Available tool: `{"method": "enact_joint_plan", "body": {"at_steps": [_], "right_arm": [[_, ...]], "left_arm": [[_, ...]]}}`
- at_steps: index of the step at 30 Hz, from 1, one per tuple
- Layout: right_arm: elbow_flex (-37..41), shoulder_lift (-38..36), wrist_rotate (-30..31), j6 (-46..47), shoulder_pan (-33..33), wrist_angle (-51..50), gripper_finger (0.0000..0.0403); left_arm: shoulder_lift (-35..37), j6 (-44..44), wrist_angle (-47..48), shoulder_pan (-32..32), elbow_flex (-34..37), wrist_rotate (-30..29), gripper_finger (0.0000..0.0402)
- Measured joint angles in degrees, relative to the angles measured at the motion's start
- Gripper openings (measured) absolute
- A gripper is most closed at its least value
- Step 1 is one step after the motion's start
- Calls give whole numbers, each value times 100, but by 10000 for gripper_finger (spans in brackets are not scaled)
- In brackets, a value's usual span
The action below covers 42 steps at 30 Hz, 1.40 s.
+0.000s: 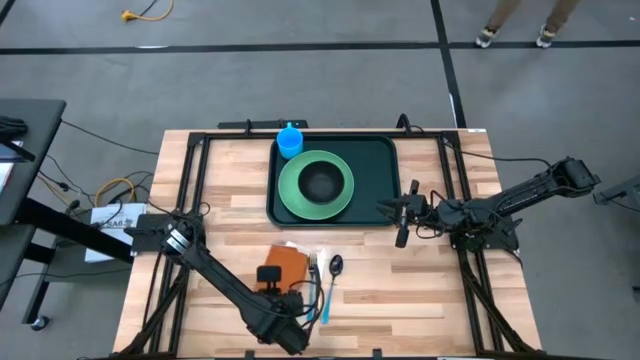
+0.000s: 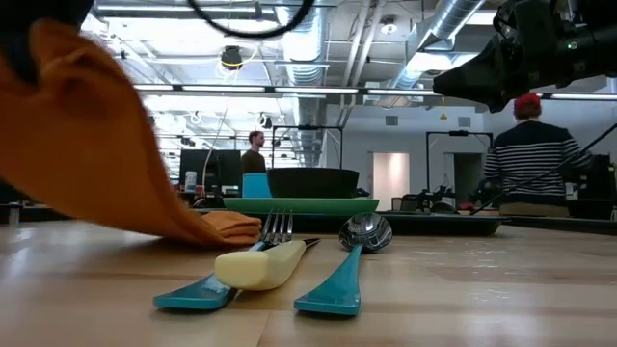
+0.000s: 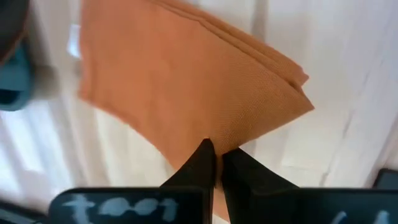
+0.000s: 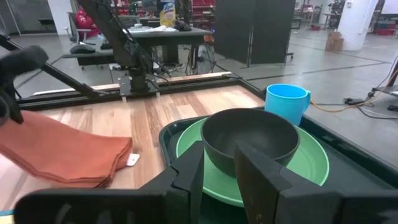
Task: Set up tray
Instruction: Put the orange table napkin to the right side of the light green plate on the black serving tray
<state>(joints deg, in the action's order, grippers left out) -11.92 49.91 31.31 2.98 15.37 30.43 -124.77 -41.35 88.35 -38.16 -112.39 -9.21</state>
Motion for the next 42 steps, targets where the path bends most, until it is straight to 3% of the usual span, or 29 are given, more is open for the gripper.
{"method": "enact_joint_plan", "body": {"at_steps": [6, 14, 29, 34, 39, 42], "right_arm": [[0, 0, -76, -2, 0, 65, 83], [0, 0, -890, -195, 3, 302, 83], [0, 0, -894, -210, 3, 298, 83], [0, 0, -896, -210, 3, 286, 83], [0, 43, -896, -196, 3, 298, 83], [2, 166, -898, -196, 3, 340, 83]], "left_arm": [[17, -34, 171, 92, -486, -526, 2], [24, -29, 171, 332, -632, -768, 2], [104, -206, 162, 600, -635, -761, 2], [717, -355, 165, 514, -635, -1049, 2], [1619, -773, 163, 235, -619, -2056, 1], [2259, -1211, 169, 68, -256, -2628, 1]]}}
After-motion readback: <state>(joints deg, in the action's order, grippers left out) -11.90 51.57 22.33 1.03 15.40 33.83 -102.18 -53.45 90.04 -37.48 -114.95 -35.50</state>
